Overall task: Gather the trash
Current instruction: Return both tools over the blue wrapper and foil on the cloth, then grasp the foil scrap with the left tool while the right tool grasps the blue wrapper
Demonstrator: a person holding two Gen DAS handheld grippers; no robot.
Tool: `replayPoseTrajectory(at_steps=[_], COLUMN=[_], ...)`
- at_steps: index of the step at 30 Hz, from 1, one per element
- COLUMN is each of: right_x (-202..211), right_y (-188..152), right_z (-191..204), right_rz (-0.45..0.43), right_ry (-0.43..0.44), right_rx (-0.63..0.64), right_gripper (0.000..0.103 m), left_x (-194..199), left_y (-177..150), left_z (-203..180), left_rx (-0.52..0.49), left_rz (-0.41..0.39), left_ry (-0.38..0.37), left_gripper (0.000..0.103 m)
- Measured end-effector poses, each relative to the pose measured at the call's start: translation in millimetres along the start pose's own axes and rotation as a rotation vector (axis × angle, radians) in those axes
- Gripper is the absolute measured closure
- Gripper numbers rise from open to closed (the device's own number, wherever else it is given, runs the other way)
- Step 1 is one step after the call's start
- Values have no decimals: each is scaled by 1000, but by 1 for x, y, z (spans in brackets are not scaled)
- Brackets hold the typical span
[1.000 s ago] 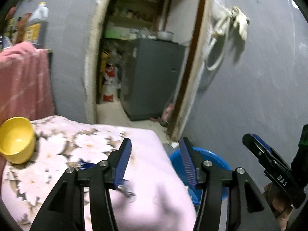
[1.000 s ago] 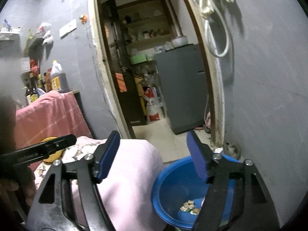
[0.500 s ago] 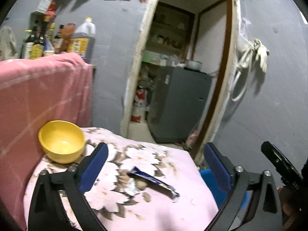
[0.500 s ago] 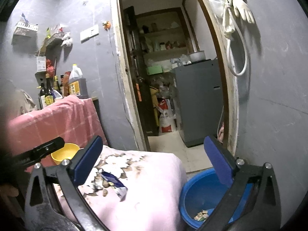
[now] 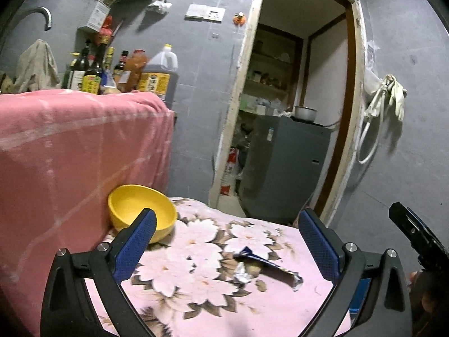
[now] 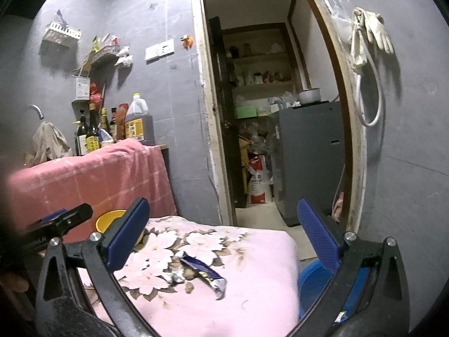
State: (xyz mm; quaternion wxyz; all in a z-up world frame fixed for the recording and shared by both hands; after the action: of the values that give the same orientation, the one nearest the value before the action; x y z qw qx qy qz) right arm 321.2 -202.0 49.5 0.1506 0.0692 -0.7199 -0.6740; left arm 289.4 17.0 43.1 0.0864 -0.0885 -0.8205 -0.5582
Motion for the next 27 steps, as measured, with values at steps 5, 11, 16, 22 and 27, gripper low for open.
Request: replayPoseTrajectory(at_steps=[5,11,16,22,27], right_x=[-3,-10,-23,-43,-61], right_y=[-2,-10,-25,-45,-60], right_z=[21,39,45,44,36], right_rz=[-5,7,59,143,217], right_ry=[23,47,66,76,78], right_rx=[28,50,56,69,57], right_gripper=[0,0,0,0,0], left_x=[9,12,2,-14,-33], left_y=[0,-5,-13,-25,-36], left_z=[20,32,41,49,47], left_rx=[19,7,8,21,13], left_rz=[-22,-26,16,73,134], left_ry=[27,57,75,79,81], left_gripper=[4,4,4,4,4])
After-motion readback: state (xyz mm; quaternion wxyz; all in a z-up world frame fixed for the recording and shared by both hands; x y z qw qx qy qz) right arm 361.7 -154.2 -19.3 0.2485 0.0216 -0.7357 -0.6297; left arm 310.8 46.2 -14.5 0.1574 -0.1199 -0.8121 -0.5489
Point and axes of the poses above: each gripper's, at about its wrist camera, not at the fingertips, and x roughly against the way its jaws point, z to its left, y to its top, the point moved 5 cm from there along -x, roughly the way its jaws point, and after that the axes turned 10 degrees about x, right-handed, at the moved point
